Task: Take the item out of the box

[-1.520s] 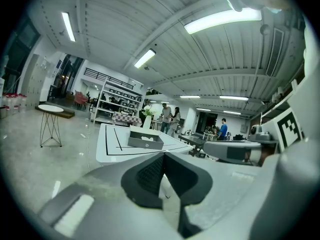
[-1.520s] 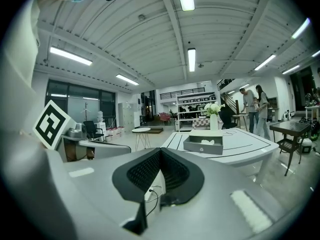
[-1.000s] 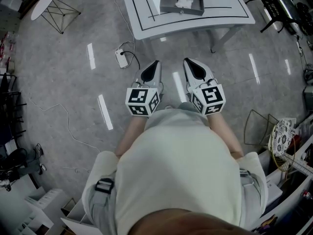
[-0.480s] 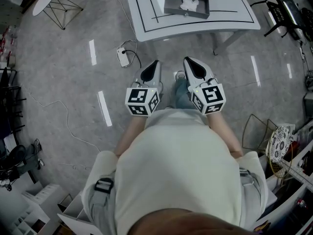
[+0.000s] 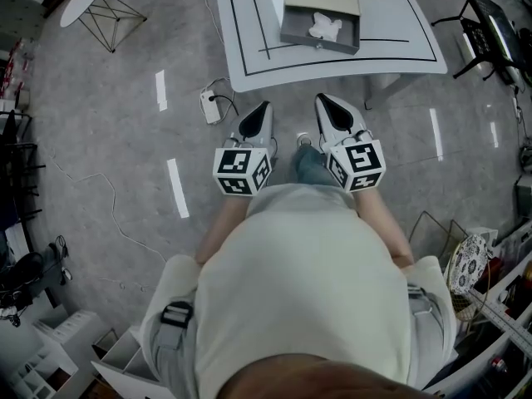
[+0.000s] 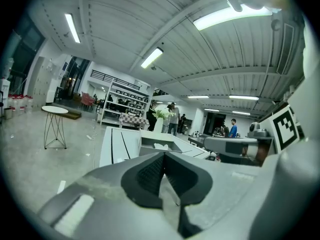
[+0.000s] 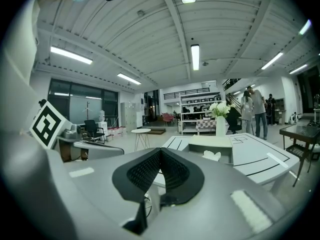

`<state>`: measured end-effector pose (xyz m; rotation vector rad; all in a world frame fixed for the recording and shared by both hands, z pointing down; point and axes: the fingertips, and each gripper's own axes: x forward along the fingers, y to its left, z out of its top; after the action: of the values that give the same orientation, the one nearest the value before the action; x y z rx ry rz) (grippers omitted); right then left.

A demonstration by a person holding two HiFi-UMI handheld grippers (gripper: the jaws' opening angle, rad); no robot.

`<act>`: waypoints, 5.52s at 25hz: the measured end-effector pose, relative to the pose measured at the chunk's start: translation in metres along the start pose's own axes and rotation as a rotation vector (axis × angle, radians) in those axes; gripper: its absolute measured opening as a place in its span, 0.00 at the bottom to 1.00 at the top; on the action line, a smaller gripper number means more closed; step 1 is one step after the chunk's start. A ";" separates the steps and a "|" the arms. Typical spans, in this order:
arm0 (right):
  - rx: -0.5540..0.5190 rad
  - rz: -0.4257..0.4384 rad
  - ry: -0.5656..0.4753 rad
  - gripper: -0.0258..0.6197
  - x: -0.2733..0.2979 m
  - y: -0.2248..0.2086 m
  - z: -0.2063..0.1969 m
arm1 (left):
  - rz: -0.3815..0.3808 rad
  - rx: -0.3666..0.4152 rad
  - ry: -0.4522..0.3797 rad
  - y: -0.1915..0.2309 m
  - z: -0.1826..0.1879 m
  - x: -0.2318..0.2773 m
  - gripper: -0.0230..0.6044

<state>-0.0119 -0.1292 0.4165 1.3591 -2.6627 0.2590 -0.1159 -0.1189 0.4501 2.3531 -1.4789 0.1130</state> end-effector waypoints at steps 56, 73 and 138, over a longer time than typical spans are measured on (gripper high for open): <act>-0.169 0.183 0.224 0.04 0.200 -0.217 -0.002 | 0.138 -0.039 0.027 0.041 0.051 0.229 0.04; -0.298 0.371 0.539 0.04 0.238 -0.212 -0.065 | 0.198 -0.058 0.043 0.057 0.045 0.238 0.04; -0.322 0.172 0.442 0.06 0.164 -0.135 -0.023 | 0.134 -0.004 0.034 0.030 0.040 0.106 0.04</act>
<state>0.0033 -0.3311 0.4843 0.8607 -2.3222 0.1224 -0.0994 -0.2349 0.4475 2.2363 -1.6183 0.1838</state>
